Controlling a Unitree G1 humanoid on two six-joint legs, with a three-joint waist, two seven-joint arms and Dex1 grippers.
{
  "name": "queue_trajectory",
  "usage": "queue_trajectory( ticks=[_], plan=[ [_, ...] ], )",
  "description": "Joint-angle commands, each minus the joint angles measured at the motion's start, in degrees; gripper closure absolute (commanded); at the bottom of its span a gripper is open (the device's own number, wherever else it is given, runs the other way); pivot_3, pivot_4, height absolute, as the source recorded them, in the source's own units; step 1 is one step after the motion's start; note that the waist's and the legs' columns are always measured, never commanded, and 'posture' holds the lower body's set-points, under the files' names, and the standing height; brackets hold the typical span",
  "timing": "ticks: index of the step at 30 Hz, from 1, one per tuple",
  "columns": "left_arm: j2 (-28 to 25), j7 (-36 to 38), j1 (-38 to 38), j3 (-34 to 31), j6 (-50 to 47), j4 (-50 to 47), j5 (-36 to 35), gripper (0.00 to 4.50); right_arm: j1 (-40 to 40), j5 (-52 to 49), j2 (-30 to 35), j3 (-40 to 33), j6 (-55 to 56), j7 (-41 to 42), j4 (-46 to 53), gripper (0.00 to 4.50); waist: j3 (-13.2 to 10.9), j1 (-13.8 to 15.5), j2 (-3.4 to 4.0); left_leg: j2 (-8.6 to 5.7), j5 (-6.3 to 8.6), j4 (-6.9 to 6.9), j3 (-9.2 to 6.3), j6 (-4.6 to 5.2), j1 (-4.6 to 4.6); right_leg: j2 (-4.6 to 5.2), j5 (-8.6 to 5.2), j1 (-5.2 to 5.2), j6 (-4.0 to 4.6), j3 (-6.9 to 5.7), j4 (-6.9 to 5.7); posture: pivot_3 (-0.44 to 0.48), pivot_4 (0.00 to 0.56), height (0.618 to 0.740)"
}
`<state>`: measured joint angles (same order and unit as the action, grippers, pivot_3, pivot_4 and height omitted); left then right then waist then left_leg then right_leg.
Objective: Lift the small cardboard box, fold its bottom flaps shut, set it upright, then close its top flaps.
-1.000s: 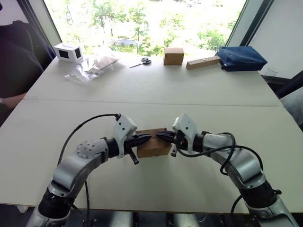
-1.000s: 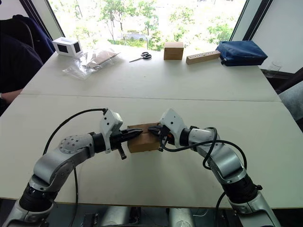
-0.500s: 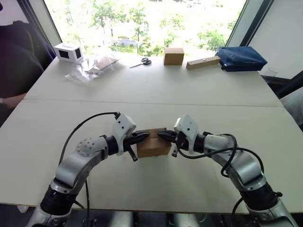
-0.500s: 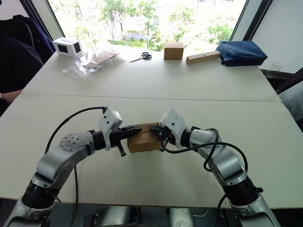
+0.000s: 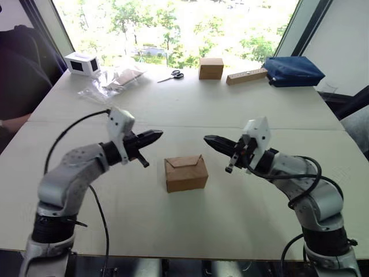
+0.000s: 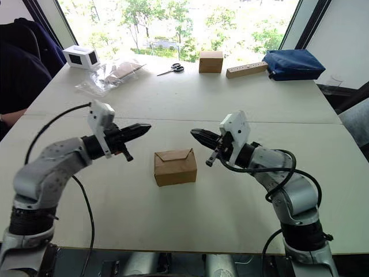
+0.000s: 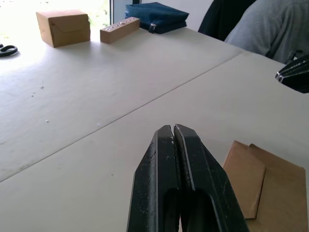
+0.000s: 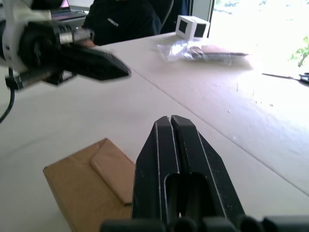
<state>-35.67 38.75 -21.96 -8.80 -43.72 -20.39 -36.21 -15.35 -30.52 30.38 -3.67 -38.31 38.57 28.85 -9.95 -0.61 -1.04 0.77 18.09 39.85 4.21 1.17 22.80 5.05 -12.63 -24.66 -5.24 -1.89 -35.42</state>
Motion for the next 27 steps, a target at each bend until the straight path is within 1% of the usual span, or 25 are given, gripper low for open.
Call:
queue_trajectory(
  ticks=[1,3,5,8,11,13,17,23,27],
  plan=[
    [-2.62,-0.58,2.6,-1.45,-1.08,-0.48,1.09,4.46,2.92,-1.69,2.77,-3.26,-0.34,0.82,3.04,4.5,0.0,0.0,0.0,-0.01,0.0,0.0,0.01,0.0,-0.02,0.0,-0.01,0.01,0.01,0.01,0.01,0.0,0.15,0.74],
    [-4.83,1.6,6.14,-1.49,-0.64,-1.68,1.2,4.46,5.21,-1.6,4.08,-4.36,-0.44,0.73,3.31,4.5,0.0,-0.01,0.0,0.0,0.0,0.0,0.04,0.0,-0.02,0.01,-0.02,0.01,0.04,0.02,0.02,0.0,0.15,0.74],
    [-5.91,2.58,7.8,-1.36,-0.1,-2.39,1.12,4.46,6.12,-1.82,4.74,-4.8,-0.49,0.57,3.34,4.5,0.0,-0.03,0.0,0.01,0.0,0.0,0.04,0.0,-0.05,0.01,-0.08,0.02,0.14,0.02,0.02,0.0,0.15,0.74],
    [-6.57,5.22,13.49,-3.25,-0.41,-4.25,-1.85,4.46,9.85,-2.27,4.13,-7.21,-1.47,-1.47,1.36,4.5,0.0,0.0,0.0,0.03,0.01,0.0,0.05,0.0,-0.06,0.01,-0.11,0.02,0.18,0.03,0.03,0.0,0.15,0.74],
    [-7.52,8.23,17.51,-2.95,1.38,-3.77,-1.36,4.46,12.39,-1.22,3.73,-6.32,-1.06,-2.5,1.13,4.5,0.0,0.05,0.01,0.04,0.01,-0.02,0.06,-0.01,-0.05,0.06,-0.11,0.02,0.19,0.03,0.07,0.0,0.15,0.74],
    [-7.55,8.75,18.88,-3.74,1.28,-4.14,-2.16,4.46,13.12,-1.3,4.27,-5.75,-1.31,-2.42,1.68,4.5,-0.01,0.09,0.01,0.04,0.01,-0.02,0.07,-0.01,-0.05,0.06,-0.12,0.01,0.21,0.03,0.07,0.0,0.15,0.74],
    [-7.37,9.22,24.01,-4.58,0.85,-6.56,-3.15,4.46,14.26,-1.45,5.55,-5.9,-1.5,-1.97,2.28,4.5,0.0,0.02,0.02,0.05,0.02,-0.04,0.07,-0.02,-0.06,0.19,-0.13,0.0,0.22,0.05,0.11,0.0,0.15,0.74],
    [-6.42,7.89,26.9,-4.9,0.65,-8.54,-4.22,4.46,14.8,-1.96,6.63,-6.75,-1.58,-1.38,1.82,4.5,-0.01,0.15,0.04,0.03,0.02,-0.12,0.07,-0.02,-0.06,0.31,-0.12,-0.01,0.23,0.04,0.15,0.0,0.15,0.74],
    [-6.79,8.75,27.65,-5.2,0.71,-9.2,-5.2,4.46,14.33,-2.43,7.65,-6.7,-1.99,-0.34,0.96,4.5,-0.01,0.09,0.05,0.02,0.02,-0.13,0.07,-0.02,-0.06,0.31,-0.12,-0.02,0.23,0.03,0.16,0.0,0.15,0.74]
  ],
)
